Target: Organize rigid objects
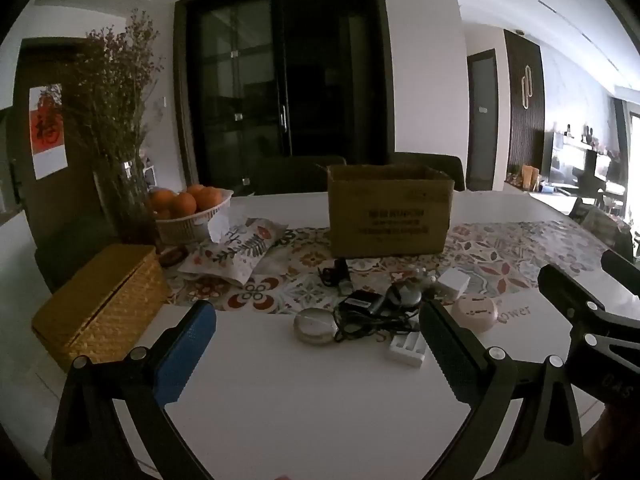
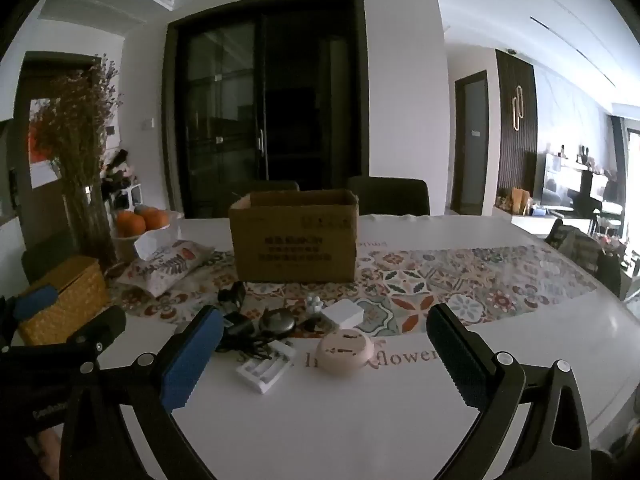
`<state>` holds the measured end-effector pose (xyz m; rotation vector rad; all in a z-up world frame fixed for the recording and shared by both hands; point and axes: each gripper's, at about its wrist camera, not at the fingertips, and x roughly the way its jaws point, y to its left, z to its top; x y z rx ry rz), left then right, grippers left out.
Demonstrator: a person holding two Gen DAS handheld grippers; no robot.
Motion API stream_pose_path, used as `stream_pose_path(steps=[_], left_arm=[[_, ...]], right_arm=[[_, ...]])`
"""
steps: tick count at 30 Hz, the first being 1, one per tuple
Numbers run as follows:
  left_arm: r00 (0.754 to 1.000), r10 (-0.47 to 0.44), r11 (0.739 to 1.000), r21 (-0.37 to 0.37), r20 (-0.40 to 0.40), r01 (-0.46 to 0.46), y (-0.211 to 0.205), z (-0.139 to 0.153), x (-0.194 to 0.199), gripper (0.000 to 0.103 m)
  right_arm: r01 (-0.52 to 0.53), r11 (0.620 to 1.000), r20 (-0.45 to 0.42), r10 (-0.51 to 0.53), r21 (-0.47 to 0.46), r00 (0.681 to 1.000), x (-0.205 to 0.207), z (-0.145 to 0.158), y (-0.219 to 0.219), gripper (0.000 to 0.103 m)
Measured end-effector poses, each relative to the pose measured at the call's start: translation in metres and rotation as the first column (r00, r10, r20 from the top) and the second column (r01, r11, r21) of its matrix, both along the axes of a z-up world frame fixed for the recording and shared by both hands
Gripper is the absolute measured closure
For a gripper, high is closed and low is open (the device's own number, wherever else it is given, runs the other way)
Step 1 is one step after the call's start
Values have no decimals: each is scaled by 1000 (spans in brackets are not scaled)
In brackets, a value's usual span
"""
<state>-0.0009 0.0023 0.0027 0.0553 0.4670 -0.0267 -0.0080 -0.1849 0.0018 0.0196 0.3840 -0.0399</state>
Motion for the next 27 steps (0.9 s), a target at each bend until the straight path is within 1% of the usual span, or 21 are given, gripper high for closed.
stream_pose_path(steps=[1, 2, 5, 6, 12, 13, 21, 27], left_arm=[[1000, -3, 1000, -2, -1, 3, 0, 0, 0, 0], [1000, -3, 1000, -1, -1, 3, 0, 1, 0, 0], [1000, 1, 1000, 2, 2, -1, 0, 2, 2, 0], [1000, 13, 1000, -1, 16, -13, 2, -2, -2, 0], [999, 16, 1000, 6, 29, -16, 1, 0, -4, 0], [999, 17, 1000, 9, 32, -17, 0, 1, -4, 0], [999, 17, 1000, 11, 33, -18, 0, 1, -4, 0], [1000, 8, 1000, 2, 18, -8, 0, -1, -3, 0]], right_arm=[[1, 1000, -1, -1, 1, 1000, 2, -1, -1, 0], [0, 1000, 26, 0, -24, 1000, 0, -1, 0, 0], [-6, 1000, 12, 6, -25, 1000, 1, -2, 1, 0], [-7, 1000, 10, 7, -25, 1000, 1, -3, 1, 0], [-8, 1000, 6, 8, -28, 1000, -3, 5, 7, 0], [-9, 1000, 4, 9, -20, 1000, 0, -2, 4, 0], [-9, 1000, 2, 9, -17, 1000, 0, -1, 4, 0], [-8, 1000, 2, 8, -15, 1000, 0, -1, 4, 0]])
